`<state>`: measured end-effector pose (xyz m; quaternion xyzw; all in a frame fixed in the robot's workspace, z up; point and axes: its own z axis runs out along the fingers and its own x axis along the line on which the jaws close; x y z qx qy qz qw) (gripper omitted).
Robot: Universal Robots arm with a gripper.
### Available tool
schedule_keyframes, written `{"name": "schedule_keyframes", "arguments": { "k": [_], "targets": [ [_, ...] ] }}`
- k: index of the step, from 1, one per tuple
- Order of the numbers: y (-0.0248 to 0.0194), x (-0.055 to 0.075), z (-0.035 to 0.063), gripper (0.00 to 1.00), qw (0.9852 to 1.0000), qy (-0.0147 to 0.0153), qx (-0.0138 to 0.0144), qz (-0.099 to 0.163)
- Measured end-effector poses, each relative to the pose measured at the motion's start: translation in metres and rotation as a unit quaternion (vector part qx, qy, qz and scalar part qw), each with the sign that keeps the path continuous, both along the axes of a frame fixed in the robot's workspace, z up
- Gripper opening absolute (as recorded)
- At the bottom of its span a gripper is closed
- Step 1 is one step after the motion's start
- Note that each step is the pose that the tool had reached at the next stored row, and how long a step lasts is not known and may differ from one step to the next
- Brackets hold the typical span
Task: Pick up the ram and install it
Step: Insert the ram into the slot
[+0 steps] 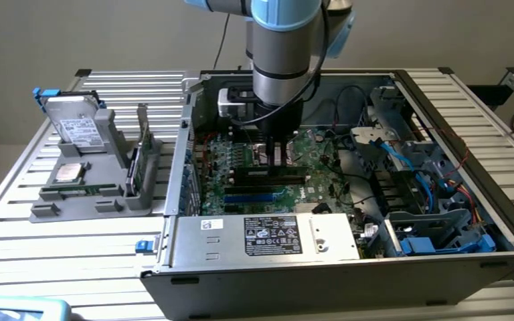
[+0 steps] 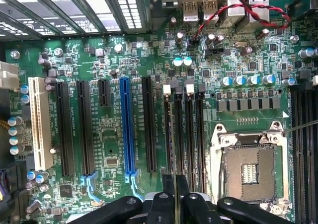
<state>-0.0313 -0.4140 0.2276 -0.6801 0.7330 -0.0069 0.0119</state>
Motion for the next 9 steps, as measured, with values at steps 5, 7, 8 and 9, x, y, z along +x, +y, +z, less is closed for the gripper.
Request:
{"name": "schedule_keyframes", "arguments": {
  "k": [5, 7, 8, 9],
  "targets": [
    [0.001, -0.0023, -0.0012, 0.15, 1.0, -0.0004, -0.0043, 0.0],
    [0.0011, -0.0024, -0.0012, 0.15, 1.0, -0.0004, -0.0066, 0.0],
    [0.0011, -0.0024, -0.0012, 0.15, 1.0, -0.0004, -0.0068, 0.0],
    [0.001, -0.0024, -0.0012, 0.15, 1.0, -0.0004, -0.007, 0.0]
  ]
}}
